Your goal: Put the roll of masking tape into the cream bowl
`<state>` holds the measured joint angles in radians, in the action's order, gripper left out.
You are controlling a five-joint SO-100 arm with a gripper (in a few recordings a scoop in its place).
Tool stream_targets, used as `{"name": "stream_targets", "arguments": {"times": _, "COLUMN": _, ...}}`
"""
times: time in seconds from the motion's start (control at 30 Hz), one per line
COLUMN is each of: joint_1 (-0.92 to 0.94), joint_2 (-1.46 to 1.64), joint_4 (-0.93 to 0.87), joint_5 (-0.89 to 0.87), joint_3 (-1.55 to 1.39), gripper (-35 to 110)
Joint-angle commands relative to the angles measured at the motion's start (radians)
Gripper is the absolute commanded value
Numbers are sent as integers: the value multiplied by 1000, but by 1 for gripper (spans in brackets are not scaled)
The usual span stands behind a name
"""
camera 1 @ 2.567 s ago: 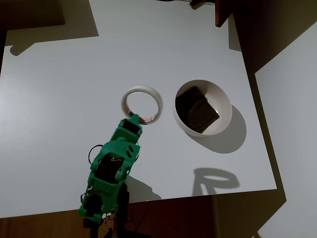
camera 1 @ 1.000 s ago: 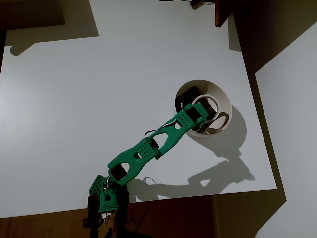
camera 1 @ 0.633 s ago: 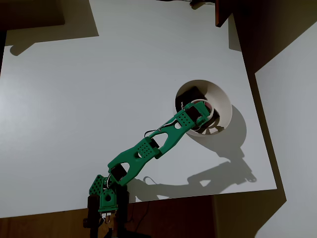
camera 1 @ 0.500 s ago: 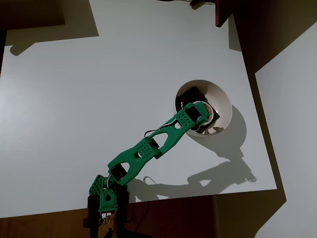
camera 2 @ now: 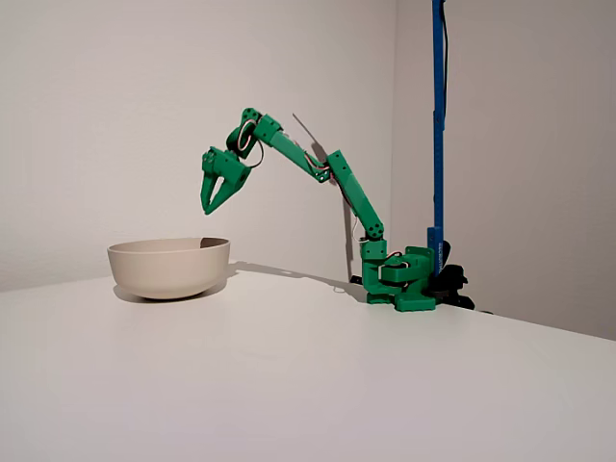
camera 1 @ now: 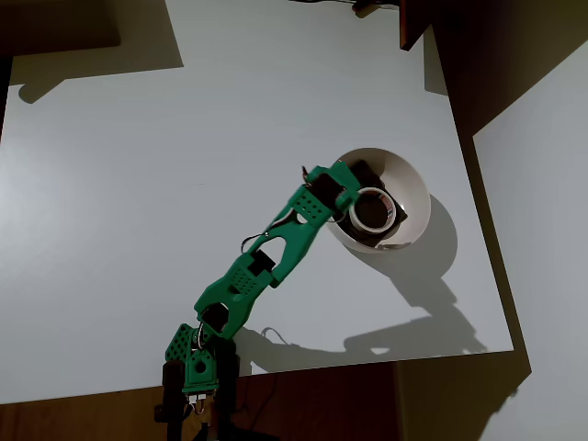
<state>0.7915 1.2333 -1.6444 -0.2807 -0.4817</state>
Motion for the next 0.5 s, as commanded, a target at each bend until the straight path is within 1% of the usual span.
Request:
{"name": "stream_targets", "arguments": {"times": 0.0, "joint_1": -80, "joint_2": 179, "joint_4": -94, "joint_5": -12, "joint_3": 69, "gripper": -8}}
{"name": "stream_targets", "arguments": {"times": 0.2, "joint_1": -284, "joint_2": 302, "joint_4": -221, "joint_5": -20, "joint_3": 49, "gripper": -8}}
{"name": "stream_targets", "arguments": {"times": 0.33, "joint_1": -471, "joint_2": 488, "joint_4": -221, "joint_5": 9, "joint_3": -83, "gripper": -8}}
{"name": "stream_targets", "arguments": {"times": 0.47, "joint_1": -695, "joint_2": 724, "joint_4": -219, "joint_5": 55, "joint_3": -284, "gripper": -8}}
